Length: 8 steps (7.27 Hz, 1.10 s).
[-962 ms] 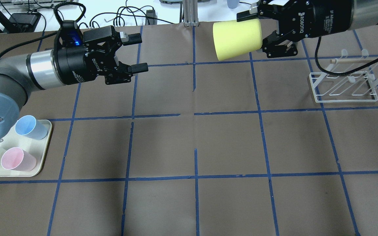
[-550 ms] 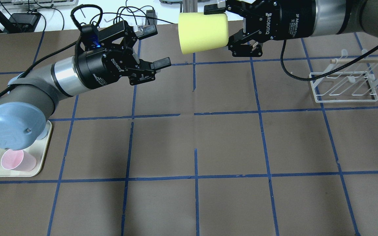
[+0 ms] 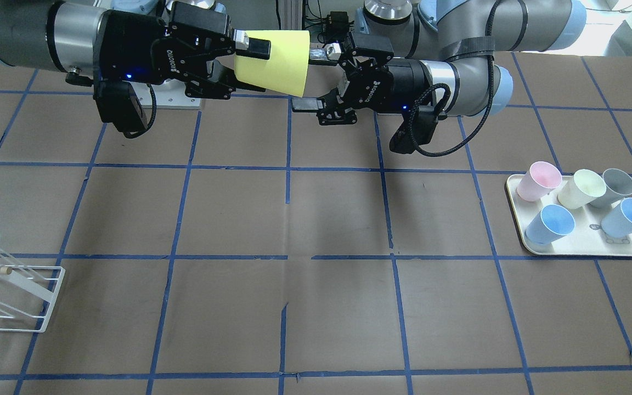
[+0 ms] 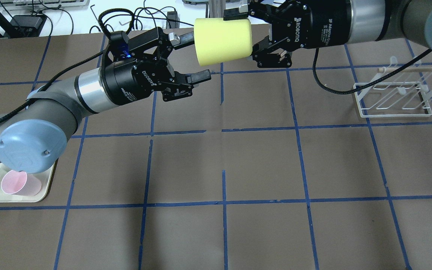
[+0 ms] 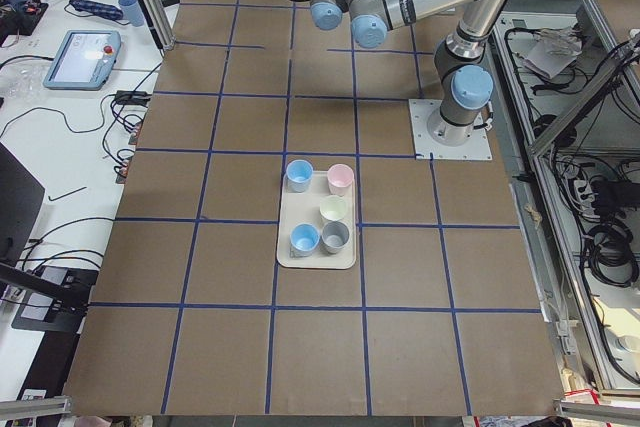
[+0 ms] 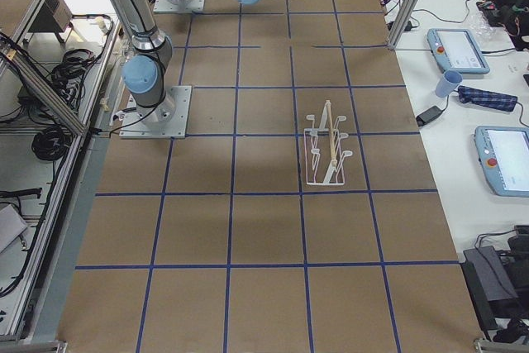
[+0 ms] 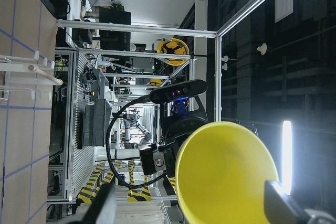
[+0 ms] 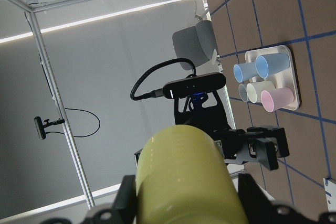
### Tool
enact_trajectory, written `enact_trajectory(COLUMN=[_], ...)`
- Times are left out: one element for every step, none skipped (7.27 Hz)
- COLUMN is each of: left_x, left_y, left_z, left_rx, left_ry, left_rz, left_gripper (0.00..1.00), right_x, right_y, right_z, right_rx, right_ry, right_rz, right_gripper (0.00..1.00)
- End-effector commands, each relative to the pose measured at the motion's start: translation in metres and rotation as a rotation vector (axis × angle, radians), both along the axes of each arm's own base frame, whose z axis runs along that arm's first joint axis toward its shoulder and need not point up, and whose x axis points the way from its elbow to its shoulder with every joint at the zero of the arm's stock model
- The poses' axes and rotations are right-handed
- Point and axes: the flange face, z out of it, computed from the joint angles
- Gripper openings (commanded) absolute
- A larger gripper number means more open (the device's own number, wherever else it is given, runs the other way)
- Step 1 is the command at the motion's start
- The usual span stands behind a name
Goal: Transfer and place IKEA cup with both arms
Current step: 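Carry the yellow cup toward the left gripper while the left gripper approaches it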
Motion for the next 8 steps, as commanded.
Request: enact_trajectory(left_x=[-0.003,-0.003,-0.003,-0.004,-0.006,-0.006,-0.006,-0.006], left_y=[0.000,0.000,0.001,0.007,0.009,0.010,0.010,0.011], left_z=[-0.002,-0.003,-0.002,0.003,0.000,0.000,0.000,-0.001], left_rx=[0.010,0.016,0.013,0.019,0.037,0.035,0.035,0.037], left_ry=[0.013,0.010,0.007,-0.008,-0.068,-0.076,-0.080,-0.089], left_rz=[0.000,-0.001,-0.003,-0.013,-0.048,-0.051,-0.053,-0.059], left_gripper=[0.87,0.83,0.78,0.76,0.76,0.76,0.76,0.76], right_x=[0.001,0.001,0.001,0.001,0.001,0.001,0.001,0.001], right_y=[0.001,0.001,0.001,0.001,0.001,0.000,0.000,-0.001], right_z=[0.000,0.000,0.000,0.000,0.000,-0.001,-0.002,-0.002], right_rx=[-0.001,0.001,0.001,0.002,0.002,0.004,0.005,0.007], right_ry=[0.001,0.001,0.001,0.001,0.001,0.001,0.000,0.000], right_rz=[0.003,0.002,0.002,0.002,0.002,0.002,0.002,0.002], right_gripper=[0.46,0.46,0.46,0.46,0.47,0.48,0.50,0.50])
